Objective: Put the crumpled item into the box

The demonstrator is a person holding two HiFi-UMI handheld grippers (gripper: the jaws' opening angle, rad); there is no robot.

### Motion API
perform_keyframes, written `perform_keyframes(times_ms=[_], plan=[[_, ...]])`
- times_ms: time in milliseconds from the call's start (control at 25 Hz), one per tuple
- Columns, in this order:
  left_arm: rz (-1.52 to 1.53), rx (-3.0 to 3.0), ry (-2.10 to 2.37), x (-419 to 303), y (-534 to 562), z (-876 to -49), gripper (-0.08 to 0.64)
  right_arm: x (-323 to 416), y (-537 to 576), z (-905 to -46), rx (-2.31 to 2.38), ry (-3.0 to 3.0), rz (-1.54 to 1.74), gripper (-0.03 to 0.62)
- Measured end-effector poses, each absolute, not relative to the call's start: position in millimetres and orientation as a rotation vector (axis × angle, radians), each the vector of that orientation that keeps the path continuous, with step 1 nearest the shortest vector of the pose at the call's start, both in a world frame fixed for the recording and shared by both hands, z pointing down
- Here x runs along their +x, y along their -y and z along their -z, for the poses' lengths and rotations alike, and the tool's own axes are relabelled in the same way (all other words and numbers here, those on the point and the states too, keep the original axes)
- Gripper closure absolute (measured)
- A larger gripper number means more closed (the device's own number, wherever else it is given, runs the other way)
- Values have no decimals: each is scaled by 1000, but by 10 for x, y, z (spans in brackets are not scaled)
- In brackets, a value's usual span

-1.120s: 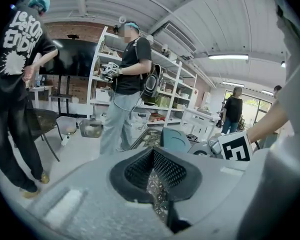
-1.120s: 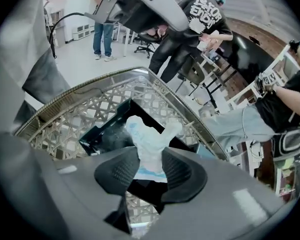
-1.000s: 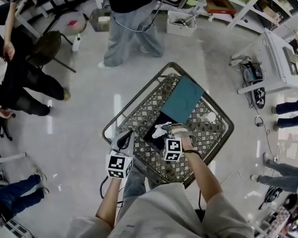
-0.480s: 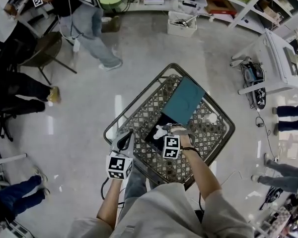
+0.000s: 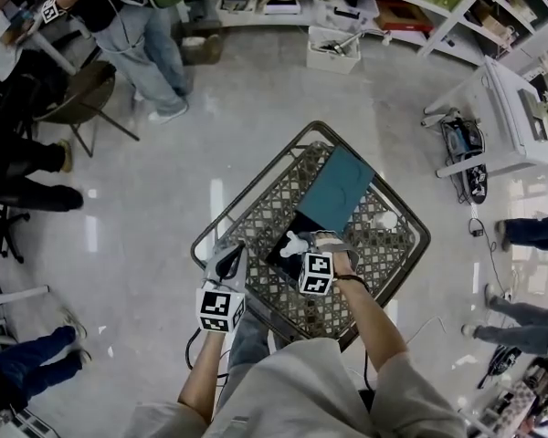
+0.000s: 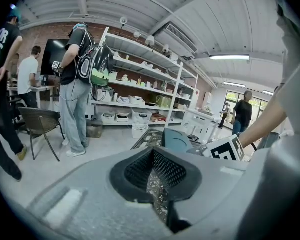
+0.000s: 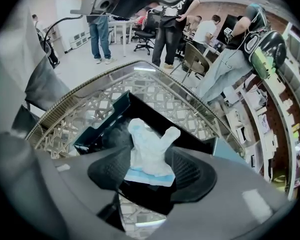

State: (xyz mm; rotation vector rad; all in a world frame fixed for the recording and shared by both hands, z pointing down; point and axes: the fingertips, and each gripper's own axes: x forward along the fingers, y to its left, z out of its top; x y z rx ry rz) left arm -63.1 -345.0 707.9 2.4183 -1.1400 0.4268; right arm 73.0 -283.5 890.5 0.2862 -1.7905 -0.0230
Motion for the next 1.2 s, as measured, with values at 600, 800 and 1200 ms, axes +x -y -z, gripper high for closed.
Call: perform_keyframes(times_ms=[600, 800, 1200], plan=[[-410, 2452, 1130, -490, 3316, -6907, 555, 890, 2786, -8260, 631, 1926, -66, 396], [-415, 2459, 1139, -504, 3267, -6845, 555, 951, 2737, -7987, 886, 2010, -238, 465], [-407, 2490, 1146, -428, 3137, -6669, 555, 1291, 2736, -7608, 1385, 2082, -607, 551]])
